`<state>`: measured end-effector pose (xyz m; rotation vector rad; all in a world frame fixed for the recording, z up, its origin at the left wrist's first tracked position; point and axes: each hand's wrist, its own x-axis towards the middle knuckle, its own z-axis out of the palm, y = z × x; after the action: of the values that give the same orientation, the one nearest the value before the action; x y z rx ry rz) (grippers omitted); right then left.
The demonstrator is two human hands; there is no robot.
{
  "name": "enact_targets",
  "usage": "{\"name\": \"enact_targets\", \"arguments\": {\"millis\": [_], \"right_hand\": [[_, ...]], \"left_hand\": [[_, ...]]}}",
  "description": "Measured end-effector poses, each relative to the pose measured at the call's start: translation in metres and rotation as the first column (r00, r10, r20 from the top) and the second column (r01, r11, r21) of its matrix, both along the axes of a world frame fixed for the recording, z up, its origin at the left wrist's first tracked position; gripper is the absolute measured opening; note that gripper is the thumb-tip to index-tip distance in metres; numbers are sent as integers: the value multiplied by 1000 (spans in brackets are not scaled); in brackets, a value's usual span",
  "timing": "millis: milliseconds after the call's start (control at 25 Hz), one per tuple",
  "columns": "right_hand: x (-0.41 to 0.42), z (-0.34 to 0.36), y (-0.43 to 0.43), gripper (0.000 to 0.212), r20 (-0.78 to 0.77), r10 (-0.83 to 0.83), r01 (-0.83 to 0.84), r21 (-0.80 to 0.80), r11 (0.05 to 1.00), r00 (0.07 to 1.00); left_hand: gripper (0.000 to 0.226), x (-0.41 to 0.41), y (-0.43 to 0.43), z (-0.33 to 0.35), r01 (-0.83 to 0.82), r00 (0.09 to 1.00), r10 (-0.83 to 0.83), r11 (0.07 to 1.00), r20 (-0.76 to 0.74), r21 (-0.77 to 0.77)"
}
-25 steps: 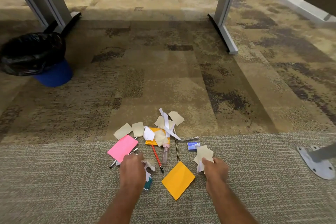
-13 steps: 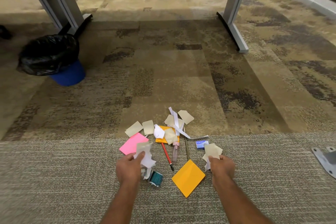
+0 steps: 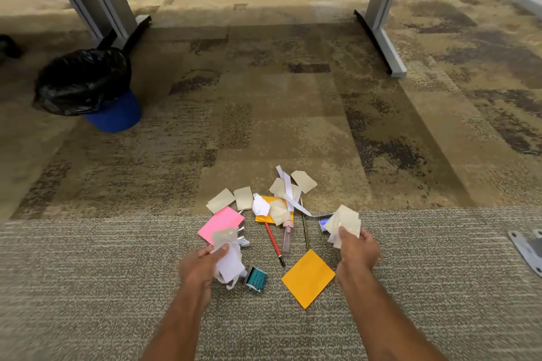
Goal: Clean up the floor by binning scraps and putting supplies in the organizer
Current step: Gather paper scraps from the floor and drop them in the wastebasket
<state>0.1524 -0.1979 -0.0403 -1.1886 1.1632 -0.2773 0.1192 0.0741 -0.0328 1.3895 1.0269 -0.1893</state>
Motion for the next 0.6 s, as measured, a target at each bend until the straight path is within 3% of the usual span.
{"name": "enact_targets", "arguments": {"millis": [120,200,280,360,600], "right_hand": [[1,4,-2,41,10,56,-56,9,998,998],[-4,4,-2,34,10,97,-97,5,995,995],[-9,3,-2,28,12,140,-140,12,990,990],[-13,1,-2,34,19,166,-167,25,986,986],[-12,4,0,45,26,181,-183,101,978,983]], "left_hand": [[13,7,-15,-11,47,998,-40,983,-47,179],[20,8,-21,-20,68,991,-36,963,-125,262],[29,6,-26,-28,91,988,-55,960,-142,264],[33,5,-32,-32,66,989,-29,965,-146,255],[40,1,-39,-19,-193,981,194,979,-24,61]]}}
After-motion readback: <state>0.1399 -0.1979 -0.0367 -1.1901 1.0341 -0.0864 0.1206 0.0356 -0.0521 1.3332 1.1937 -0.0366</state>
